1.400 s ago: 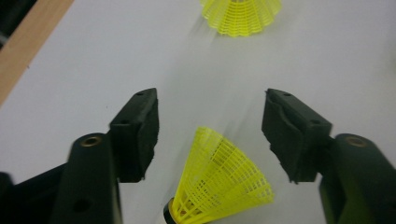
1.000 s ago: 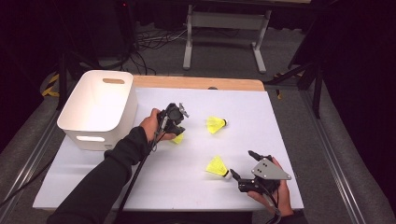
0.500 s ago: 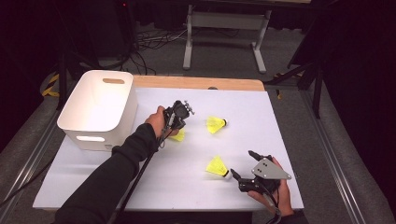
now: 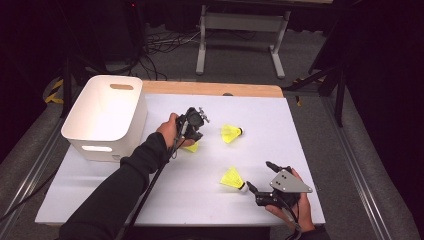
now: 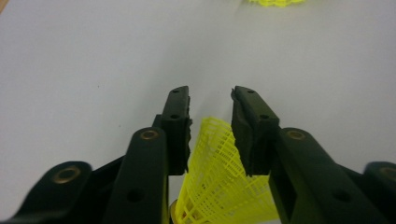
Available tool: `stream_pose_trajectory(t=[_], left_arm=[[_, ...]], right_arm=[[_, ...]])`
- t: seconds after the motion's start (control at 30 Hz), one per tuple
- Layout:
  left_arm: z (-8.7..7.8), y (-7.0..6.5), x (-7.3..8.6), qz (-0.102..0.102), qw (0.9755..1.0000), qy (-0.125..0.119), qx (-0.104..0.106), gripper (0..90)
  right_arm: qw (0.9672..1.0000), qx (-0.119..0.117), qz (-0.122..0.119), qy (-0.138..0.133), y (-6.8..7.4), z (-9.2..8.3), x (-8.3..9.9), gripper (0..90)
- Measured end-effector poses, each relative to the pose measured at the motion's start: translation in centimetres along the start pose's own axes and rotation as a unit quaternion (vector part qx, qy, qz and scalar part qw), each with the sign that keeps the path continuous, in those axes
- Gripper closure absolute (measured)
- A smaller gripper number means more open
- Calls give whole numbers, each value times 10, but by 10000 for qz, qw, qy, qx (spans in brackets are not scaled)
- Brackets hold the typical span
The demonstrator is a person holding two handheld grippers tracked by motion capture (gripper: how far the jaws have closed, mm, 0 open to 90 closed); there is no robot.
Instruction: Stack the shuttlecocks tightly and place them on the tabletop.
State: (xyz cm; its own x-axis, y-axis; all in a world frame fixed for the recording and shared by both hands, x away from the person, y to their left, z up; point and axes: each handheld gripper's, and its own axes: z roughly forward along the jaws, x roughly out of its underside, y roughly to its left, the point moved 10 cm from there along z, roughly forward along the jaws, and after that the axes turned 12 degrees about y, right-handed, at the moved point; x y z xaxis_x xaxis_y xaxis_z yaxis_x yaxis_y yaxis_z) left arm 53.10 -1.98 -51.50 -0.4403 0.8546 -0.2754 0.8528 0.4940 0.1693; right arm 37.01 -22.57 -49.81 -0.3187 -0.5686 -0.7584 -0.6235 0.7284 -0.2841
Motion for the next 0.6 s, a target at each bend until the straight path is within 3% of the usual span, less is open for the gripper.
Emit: stream_pose_trajectory(t=[0.2,0.3,0.37,0.4,0.43,0.47,0.5,0.6], left_arm=[[-15,1,6,72,9996,-264,-122,598],[-32,-3,12,208,9980,-576,-173,601],[-41,-8,17,263,9962,-797,-240,583],[-49,-12,21,337,9939,-1016,-257,581],[-49,-12,21,337,9939,-1016,-257,574],[-58,-16,29,423,9907,-1244,-349,568],[-58,-16,29,423,9907,-1244,-349,563],[-69,-20,40,491,9842,-1623,-516,541]], right_arm=[[10000,2,20,-19,0,-1,0,142],[10000,19,41,-53,-2,-2,-1,142],[9999,52,68,-52,-4,-3,-1,141],[9999,59,91,-52,-4,-3,-1,141],[9999,59,91,-52,-4,-3,-1,141],[9999,72,119,-60,-5,-4,-1,141],[9999,72,119,-60,-5,-4,-1,141],[9999,95,135,-40,-7,-3,0,141]])
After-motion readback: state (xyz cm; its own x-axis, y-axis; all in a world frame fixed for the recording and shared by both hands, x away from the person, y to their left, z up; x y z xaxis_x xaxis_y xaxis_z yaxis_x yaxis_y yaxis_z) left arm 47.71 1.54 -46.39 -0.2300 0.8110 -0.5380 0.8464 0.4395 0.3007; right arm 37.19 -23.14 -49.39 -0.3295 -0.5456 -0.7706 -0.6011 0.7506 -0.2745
